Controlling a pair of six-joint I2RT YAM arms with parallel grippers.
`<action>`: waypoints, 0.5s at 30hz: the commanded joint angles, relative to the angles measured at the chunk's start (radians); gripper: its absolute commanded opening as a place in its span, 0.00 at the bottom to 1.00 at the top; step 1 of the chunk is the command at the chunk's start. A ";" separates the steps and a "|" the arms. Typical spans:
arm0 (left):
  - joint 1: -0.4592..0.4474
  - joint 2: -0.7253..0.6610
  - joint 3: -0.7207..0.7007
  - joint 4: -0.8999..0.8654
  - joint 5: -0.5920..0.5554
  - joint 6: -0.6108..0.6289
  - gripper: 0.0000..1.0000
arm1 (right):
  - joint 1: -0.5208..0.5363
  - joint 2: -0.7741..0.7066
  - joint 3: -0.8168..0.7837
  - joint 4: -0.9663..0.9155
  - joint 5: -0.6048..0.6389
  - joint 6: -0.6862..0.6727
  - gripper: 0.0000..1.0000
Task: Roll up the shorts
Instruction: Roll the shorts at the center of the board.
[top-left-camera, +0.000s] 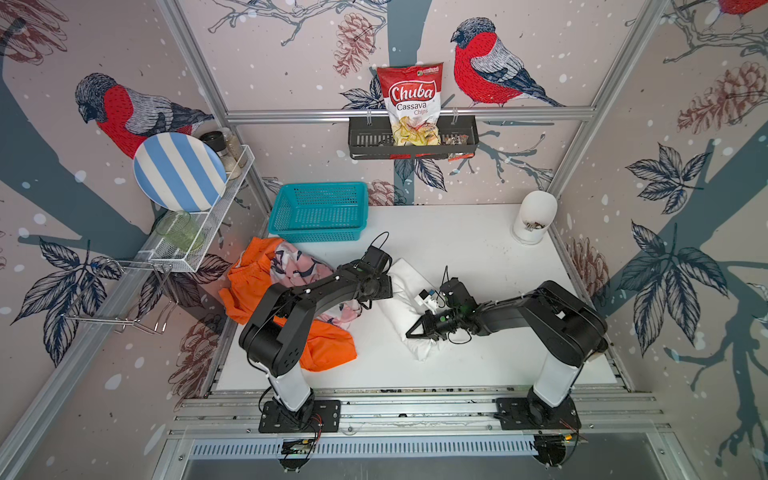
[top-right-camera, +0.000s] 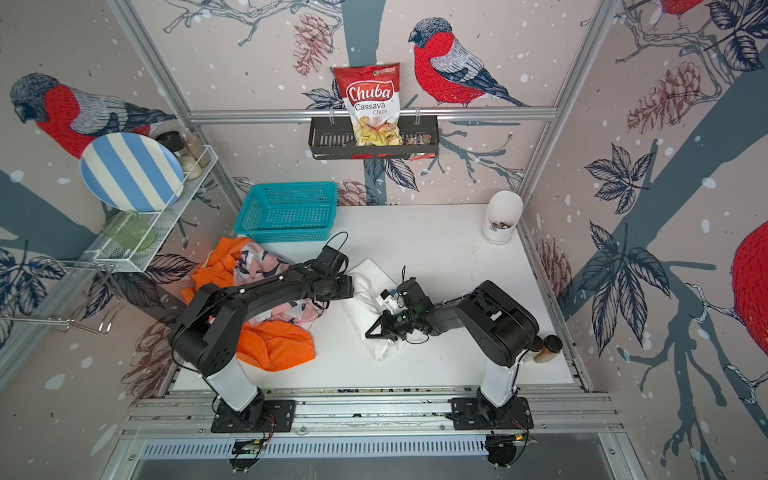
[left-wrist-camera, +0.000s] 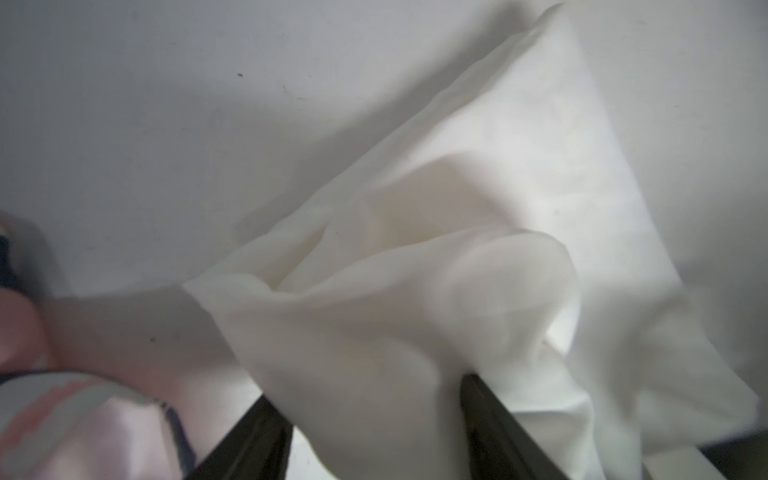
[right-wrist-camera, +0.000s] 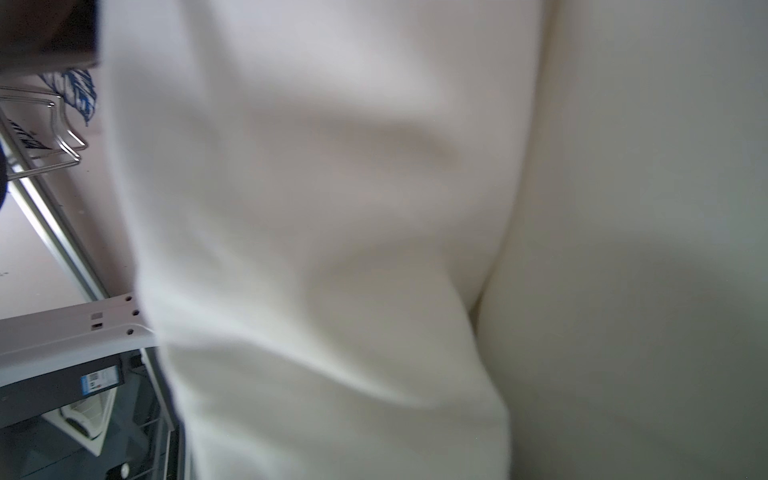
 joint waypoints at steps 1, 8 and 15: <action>0.016 0.070 0.032 0.006 -0.059 0.032 0.45 | 0.037 -0.073 0.068 -0.314 0.253 -0.176 0.25; 0.021 0.123 0.018 0.017 0.001 0.064 0.33 | 0.190 -0.216 0.264 -0.753 0.854 -0.262 0.64; 0.023 0.110 -0.002 0.024 0.024 0.069 0.33 | 0.421 -0.150 0.539 -1.012 1.378 -0.249 0.73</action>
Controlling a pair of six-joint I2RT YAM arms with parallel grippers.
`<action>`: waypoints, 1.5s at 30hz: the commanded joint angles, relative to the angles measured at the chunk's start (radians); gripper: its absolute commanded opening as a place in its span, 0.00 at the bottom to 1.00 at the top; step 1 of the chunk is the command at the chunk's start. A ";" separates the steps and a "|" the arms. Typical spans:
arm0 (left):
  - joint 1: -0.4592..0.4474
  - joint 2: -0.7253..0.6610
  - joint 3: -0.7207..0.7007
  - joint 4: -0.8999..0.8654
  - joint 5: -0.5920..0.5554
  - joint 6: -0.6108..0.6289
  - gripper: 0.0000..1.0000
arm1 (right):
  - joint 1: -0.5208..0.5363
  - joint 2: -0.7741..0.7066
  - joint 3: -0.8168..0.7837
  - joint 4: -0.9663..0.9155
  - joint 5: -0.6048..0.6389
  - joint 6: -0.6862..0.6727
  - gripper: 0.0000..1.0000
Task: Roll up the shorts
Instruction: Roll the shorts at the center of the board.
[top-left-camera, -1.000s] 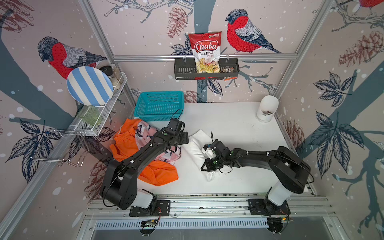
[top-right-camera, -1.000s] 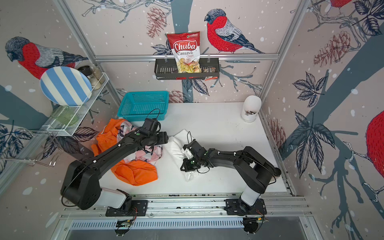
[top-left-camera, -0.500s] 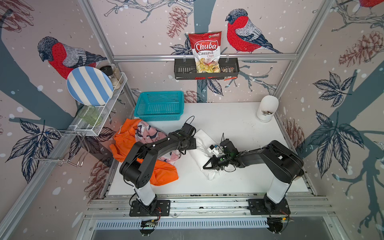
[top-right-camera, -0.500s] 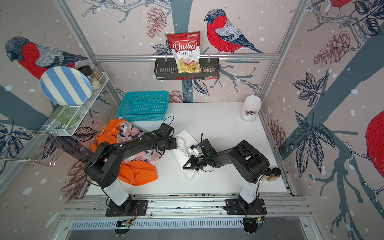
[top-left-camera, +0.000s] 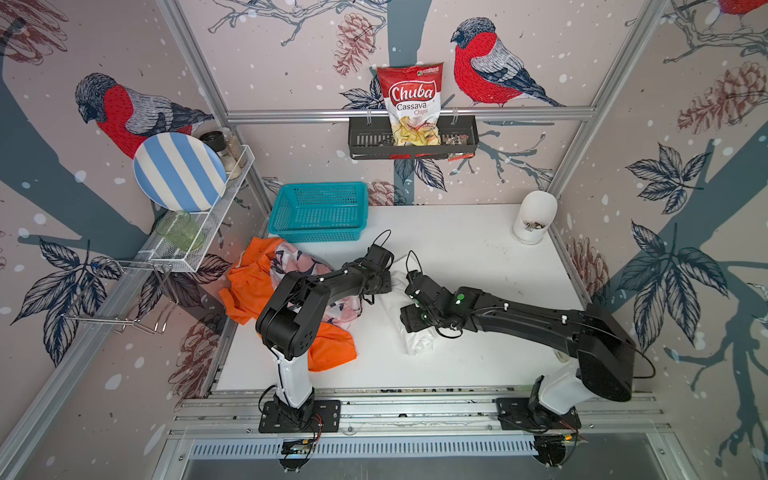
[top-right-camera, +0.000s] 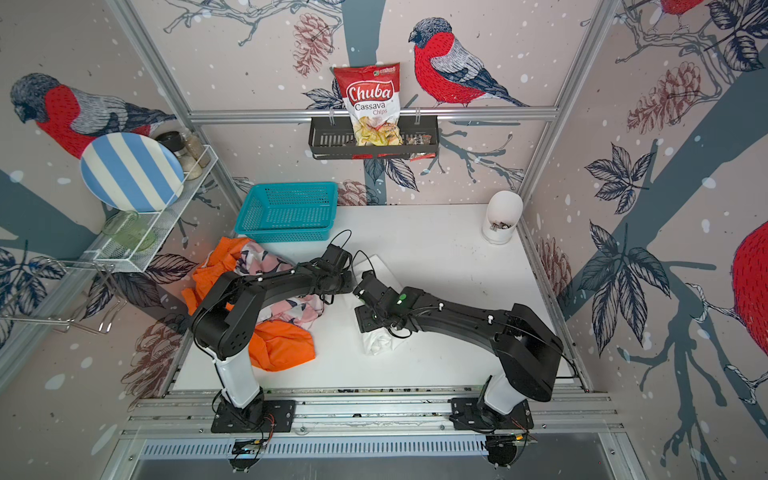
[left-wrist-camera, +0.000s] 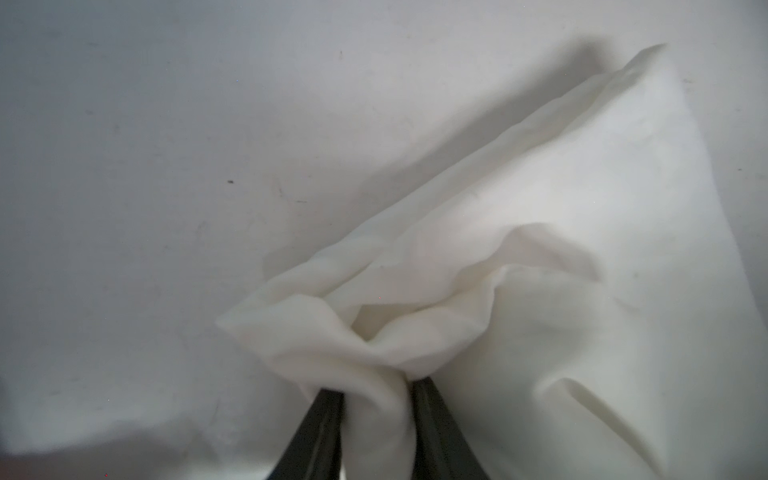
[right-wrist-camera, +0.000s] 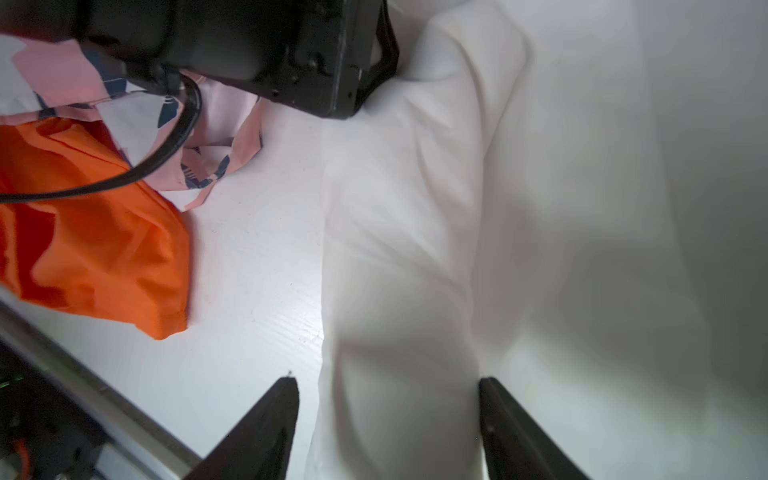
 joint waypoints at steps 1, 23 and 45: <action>0.004 0.015 -0.018 -0.097 0.061 0.019 0.33 | 0.082 0.052 0.106 -0.207 0.369 -0.017 0.73; 0.017 -0.039 -0.056 -0.099 0.062 0.023 0.35 | 0.172 0.395 0.052 -0.094 0.404 -0.094 0.33; 0.071 -0.388 -0.079 -0.245 -0.025 0.042 0.71 | -0.247 0.242 -0.356 0.900 -1.028 0.286 0.13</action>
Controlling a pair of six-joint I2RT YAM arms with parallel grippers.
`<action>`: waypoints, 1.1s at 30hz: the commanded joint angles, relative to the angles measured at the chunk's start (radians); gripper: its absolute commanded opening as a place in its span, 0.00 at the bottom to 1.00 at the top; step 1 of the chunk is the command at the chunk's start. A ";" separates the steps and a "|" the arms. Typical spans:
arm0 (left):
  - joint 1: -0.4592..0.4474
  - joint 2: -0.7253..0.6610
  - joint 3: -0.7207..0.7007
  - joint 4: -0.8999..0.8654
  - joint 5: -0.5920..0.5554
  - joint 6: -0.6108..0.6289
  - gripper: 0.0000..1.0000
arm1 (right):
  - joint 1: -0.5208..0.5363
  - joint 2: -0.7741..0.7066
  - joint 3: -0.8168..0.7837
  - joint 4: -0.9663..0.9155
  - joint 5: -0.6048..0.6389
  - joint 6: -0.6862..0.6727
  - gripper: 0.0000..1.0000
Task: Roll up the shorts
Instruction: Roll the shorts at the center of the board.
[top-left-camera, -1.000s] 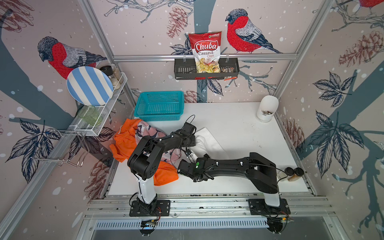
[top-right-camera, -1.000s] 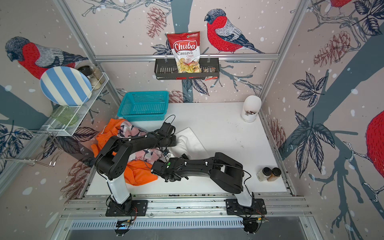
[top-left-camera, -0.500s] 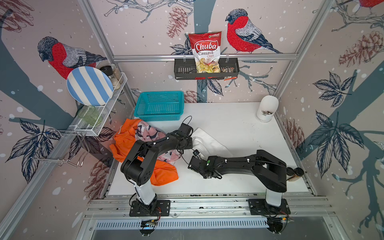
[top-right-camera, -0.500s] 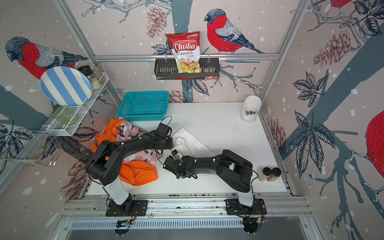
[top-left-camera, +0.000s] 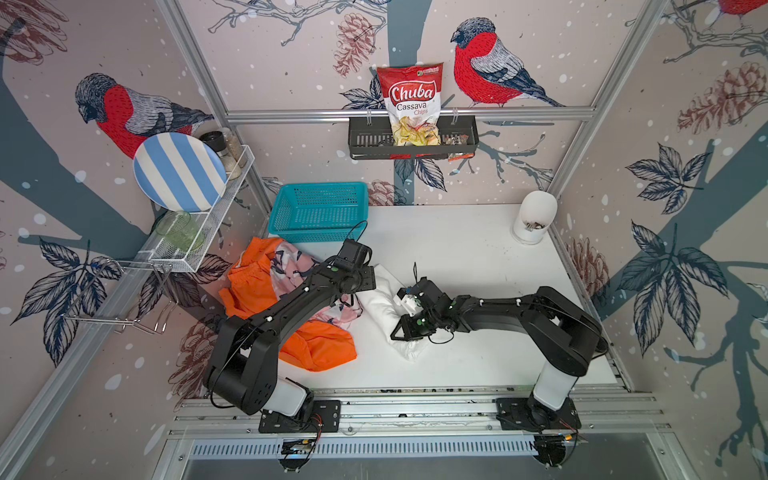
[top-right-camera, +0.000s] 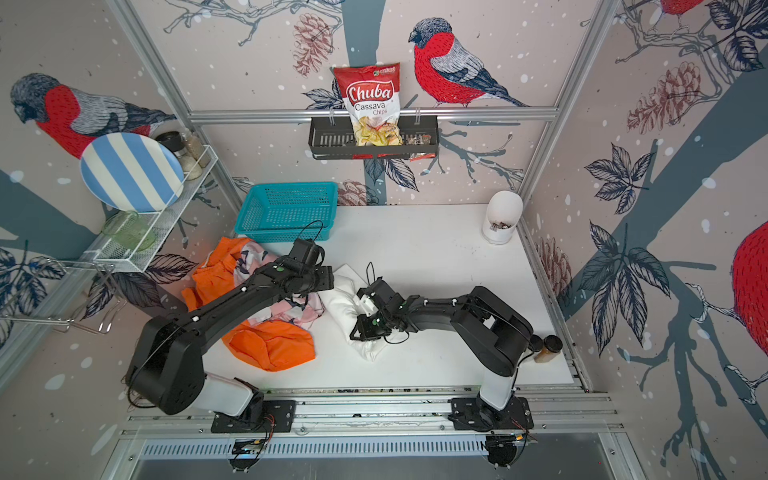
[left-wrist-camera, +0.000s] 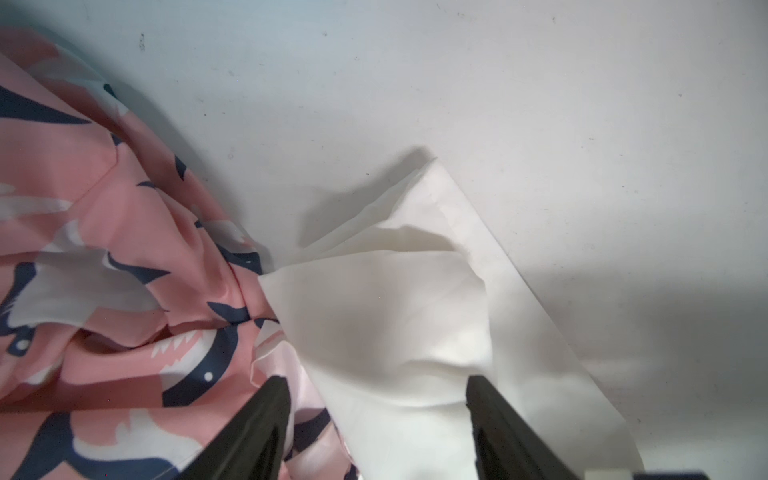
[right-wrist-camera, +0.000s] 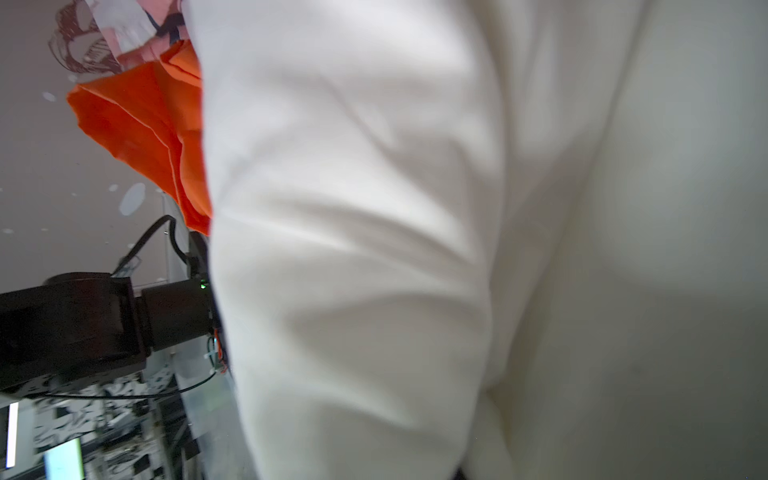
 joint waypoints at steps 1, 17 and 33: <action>-0.001 0.013 -0.022 -0.003 0.024 0.009 0.71 | -0.066 0.054 -0.094 0.347 -0.231 0.190 0.12; -0.106 0.412 0.181 0.108 0.119 0.008 0.30 | -0.215 -0.158 -0.546 0.746 -0.170 0.462 0.20; -0.115 0.440 0.195 0.071 0.110 0.039 0.12 | -0.124 -0.377 0.119 -0.568 0.513 -0.203 0.66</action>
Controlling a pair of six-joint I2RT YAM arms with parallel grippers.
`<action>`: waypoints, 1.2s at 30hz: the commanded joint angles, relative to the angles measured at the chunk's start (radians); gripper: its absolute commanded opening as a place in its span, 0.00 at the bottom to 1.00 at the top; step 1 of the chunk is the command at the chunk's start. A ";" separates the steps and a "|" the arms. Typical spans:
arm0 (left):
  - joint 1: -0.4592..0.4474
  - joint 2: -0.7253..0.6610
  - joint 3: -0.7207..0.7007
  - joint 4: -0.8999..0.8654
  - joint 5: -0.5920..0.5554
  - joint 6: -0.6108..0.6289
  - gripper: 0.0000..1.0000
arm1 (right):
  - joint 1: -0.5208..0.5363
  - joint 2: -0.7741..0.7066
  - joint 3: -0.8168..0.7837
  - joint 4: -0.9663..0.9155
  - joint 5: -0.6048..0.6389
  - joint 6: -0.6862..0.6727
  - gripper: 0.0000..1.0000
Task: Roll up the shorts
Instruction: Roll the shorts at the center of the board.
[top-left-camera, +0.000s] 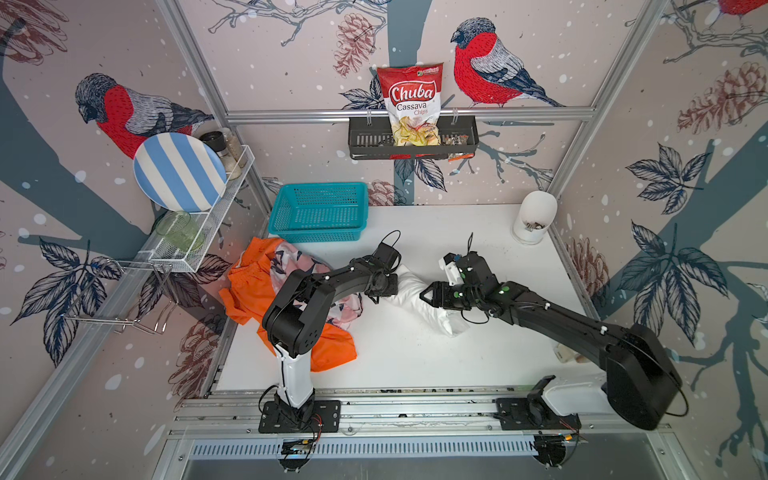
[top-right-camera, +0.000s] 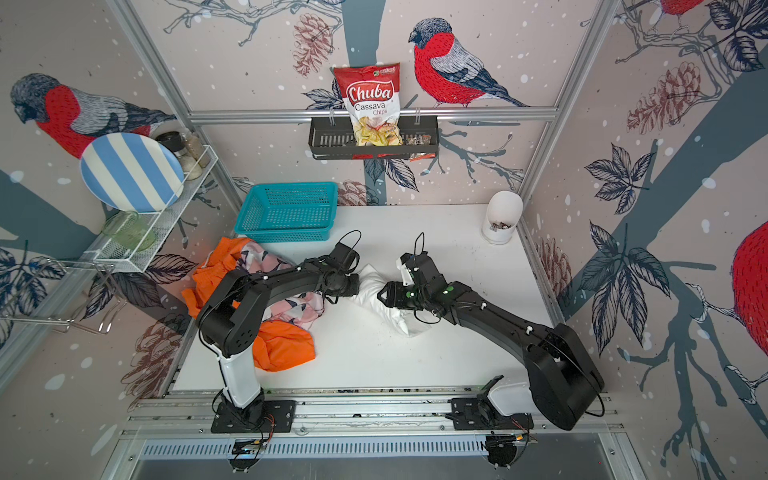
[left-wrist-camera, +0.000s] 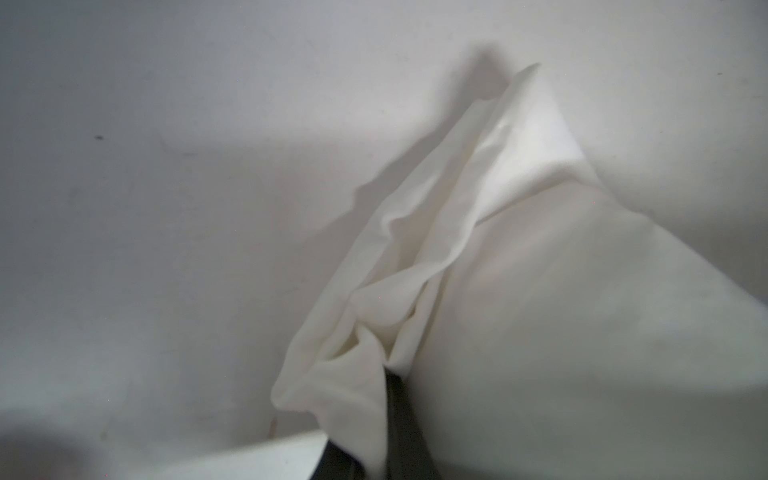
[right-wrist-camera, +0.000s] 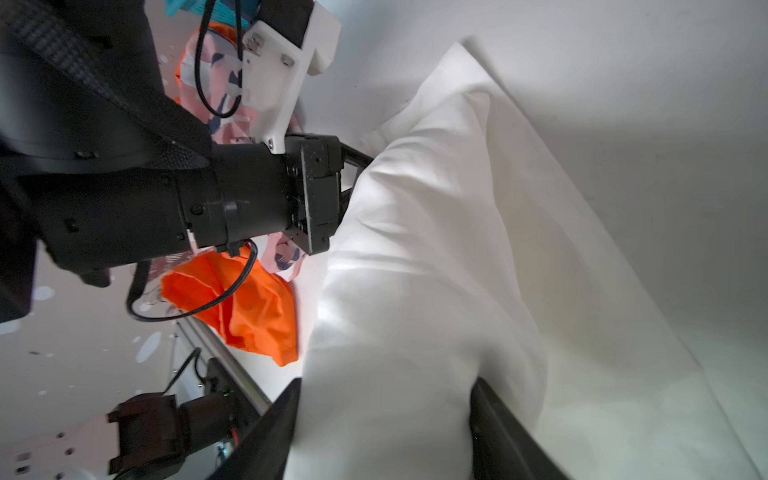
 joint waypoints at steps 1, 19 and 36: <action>-0.006 0.017 0.023 -0.035 0.003 0.020 0.12 | 0.078 0.058 0.095 -0.242 0.260 -0.143 0.70; -0.010 0.059 0.053 -0.087 0.023 0.045 0.12 | 0.485 0.234 0.341 -0.571 0.724 0.004 0.96; 0.010 -0.048 0.041 -0.093 -0.040 0.025 0.40 | 0.385 0.225 0.006 -0.006 0.087 -0.023 0.14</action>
